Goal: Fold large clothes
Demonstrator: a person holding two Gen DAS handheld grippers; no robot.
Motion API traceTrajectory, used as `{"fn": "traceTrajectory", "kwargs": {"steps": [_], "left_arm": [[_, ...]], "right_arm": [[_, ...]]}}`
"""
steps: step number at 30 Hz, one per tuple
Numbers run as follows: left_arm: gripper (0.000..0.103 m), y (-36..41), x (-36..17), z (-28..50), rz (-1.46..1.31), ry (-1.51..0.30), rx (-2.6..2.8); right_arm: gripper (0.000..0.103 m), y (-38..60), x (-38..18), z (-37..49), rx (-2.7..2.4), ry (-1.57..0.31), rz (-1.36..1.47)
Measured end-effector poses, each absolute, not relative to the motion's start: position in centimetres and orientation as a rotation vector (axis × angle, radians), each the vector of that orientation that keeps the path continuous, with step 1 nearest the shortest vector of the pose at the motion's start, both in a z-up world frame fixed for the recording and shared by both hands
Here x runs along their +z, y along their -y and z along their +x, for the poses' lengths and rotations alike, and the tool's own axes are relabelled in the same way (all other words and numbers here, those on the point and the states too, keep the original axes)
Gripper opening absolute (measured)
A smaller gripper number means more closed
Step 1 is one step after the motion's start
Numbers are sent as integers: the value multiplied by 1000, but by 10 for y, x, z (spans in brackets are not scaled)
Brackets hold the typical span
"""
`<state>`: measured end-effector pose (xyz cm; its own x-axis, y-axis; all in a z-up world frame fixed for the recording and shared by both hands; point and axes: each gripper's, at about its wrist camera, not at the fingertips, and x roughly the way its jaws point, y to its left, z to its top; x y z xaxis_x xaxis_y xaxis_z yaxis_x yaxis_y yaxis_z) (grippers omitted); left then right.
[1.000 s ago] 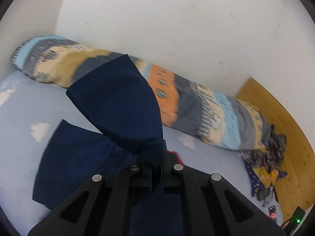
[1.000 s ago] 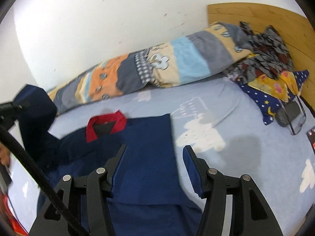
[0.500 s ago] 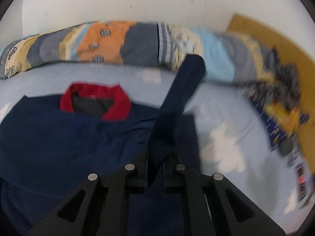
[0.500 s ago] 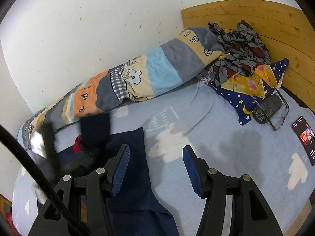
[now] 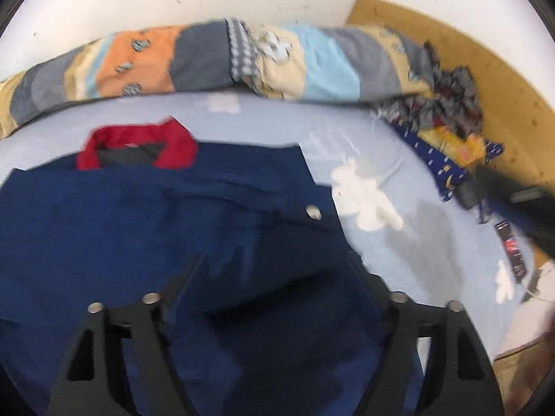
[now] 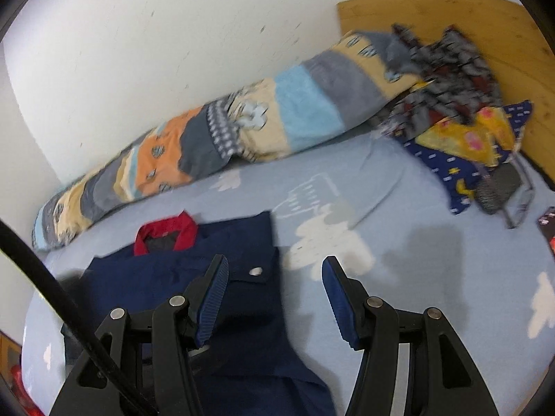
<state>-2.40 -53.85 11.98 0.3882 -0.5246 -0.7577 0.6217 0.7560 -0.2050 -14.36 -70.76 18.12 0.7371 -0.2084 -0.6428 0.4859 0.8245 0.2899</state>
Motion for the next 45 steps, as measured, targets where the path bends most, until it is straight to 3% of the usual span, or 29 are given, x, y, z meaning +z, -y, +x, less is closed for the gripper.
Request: {"fn": "traceTrajectory", "kwargs": {"steps": [3, 6, 13, 18, 24, 31, 34, 41, 45], "left_arm": [[79, 488, 141, -1, 169, -837, -636], [79, 431, 139, 37, 206, -829, -479], [76, 308, 71, 85, 250, -948, -217], [76, 298, 78, 78, 217, -927, -250], [77, 313, 124, 121, 148, -842, -264], [77, 317, 67, 190, 199, -969, -131], [90, 285, 45, 199, 27, -1021, -143], [90, 280, 75, 161, -3, -937, -154], [90, 280, 91, 128, 39, -915, -179]], "right_arm": [[61, 698, 164, -116, -357, -687, 422], [52, 684, 136, -84, -316, -773, 394], [51, 665, 66, -54, -311, -1035, 287], [56, 665, 69, -57, -322, -1068, 293], [56, 671, 113, -43, -332, -875, 324], [56, 695, 69, -2, -349, -959, 372], [56, 703, 52, 2, -340, -982, 399], [59, 675, 99, -7, -342, -921, 327], [59, 643, 95, -17, -282, -960, 291]]}}
